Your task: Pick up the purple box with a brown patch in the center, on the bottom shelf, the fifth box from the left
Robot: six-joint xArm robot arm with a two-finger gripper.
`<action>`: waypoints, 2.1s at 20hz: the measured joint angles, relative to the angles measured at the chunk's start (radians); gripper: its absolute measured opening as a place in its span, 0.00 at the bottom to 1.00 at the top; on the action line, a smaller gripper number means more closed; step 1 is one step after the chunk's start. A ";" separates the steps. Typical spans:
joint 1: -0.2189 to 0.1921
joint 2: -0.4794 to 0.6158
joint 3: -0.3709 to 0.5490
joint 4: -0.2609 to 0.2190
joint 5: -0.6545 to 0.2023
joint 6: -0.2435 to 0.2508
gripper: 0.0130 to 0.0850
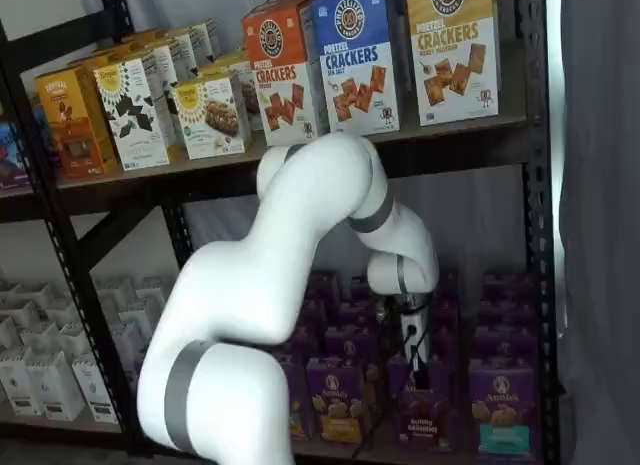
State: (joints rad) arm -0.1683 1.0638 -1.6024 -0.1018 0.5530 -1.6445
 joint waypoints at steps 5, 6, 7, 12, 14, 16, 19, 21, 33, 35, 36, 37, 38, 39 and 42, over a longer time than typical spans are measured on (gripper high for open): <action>-0.006 -0.033 0.031 0.114 0.023 -0.104 0.22; -0.007 -0.045 0.043 0.125 0.025 -0.114 0.22; -0.007 -0.055 0.058 0.126 0.016 -0.115 0.22; 0.000 -0.109 0.120 0.156 0.022 -0.135 0.22; 0.004 -0.127 0.131 0.176 0.060 -0.147 0.22; 0.010 -0.151 0.152 0.182 0.083 -0.147 0.22; 0.017 -0.190 0.201 0.183 0.080 -0.141 0.22; 0.020 -0.214 0.232 0.178 0.077 -0.134 0.22; 0.030 -0.373 0.444 0.186 0.041 -0.133 0.22; 0.031 -0.399 0.477 0.191 0.038 -0.137 0.22; 0.033 -0.411 0.493 0.191 0.038 -0.136 0.22; 0.035 -0.423 0.509 0.191 0.038 -0.134 0.22; 0.036 -0.434 0.523 0.191 0.038 -0.133 0.22; 0.039 -0.446 0.537 0.191 0.039 -0.131 0.22; 0.047 -0.482 0.581 0.191 0.041 -0.122 0.22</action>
State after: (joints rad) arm -0.1214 0.5814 -1.0216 0.0891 0.5944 -1.7670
